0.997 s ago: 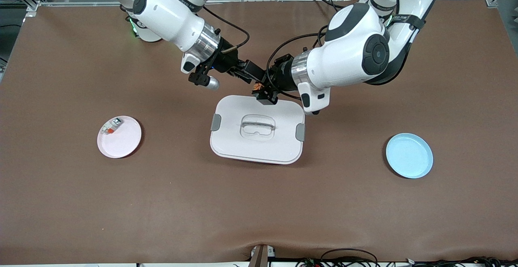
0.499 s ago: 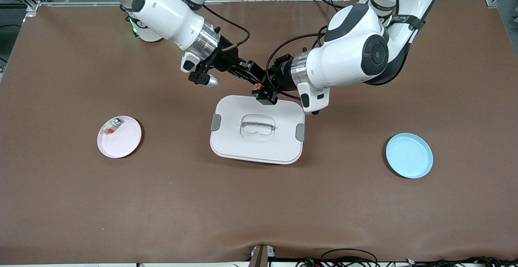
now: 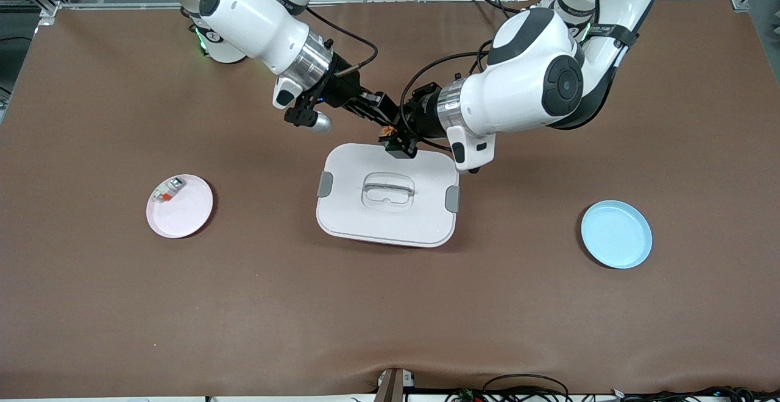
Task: Transfer orange switch to right arm and place
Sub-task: 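Grasp the switch with the right gripper and open the left gripper, then carry the switch with the right gripper while the left gripper withdraws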
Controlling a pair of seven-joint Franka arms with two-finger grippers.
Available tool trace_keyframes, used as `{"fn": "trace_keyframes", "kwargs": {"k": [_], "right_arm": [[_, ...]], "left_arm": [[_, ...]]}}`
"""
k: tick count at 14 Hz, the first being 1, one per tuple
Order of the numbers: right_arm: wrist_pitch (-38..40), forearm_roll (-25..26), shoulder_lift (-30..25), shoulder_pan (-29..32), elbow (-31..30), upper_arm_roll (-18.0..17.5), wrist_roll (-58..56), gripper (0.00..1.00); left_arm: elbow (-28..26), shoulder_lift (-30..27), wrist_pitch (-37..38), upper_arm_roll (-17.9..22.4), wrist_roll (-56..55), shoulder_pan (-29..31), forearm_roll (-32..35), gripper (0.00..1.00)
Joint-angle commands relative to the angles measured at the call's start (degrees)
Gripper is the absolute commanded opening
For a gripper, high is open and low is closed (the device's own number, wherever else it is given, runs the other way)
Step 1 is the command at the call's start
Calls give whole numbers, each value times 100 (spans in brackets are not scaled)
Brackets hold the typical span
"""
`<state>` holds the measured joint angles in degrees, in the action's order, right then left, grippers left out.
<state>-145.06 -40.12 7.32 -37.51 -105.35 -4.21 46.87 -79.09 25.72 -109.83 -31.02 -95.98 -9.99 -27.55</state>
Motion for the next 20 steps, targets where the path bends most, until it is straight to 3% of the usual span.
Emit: {"fn": "trace_keyframes", "kwargs": {"k": [1,2,6,9,12,15,20], "right_arm": [[48,136,112,-99,137,52,190,12],[56,136,112,-99,137,52,190,12],[170,136,103,-81,163,61,199,10],[836,197,77,24,321,122,182,10],[1478,916,-2,279,383,123,51,10],[2365,1680,-108,472,515,123,-834,10],[3430,2384,-362,964,498,123,-2303,10]], "left_arm": [[131,12,-12,8,-70,-38,-67,79],[131,-14,-29,8,-35,-38,-66,100],[157,-49,-47,25,9,-21,-31,100],[236,-67,-56,52,149,49,-5,100],[245,-198,-56,96,544,85,415,100],[245,-374,-188,96,878,111,1074,100],[245,-612,-197,114,1782,269,2252,100]]}}
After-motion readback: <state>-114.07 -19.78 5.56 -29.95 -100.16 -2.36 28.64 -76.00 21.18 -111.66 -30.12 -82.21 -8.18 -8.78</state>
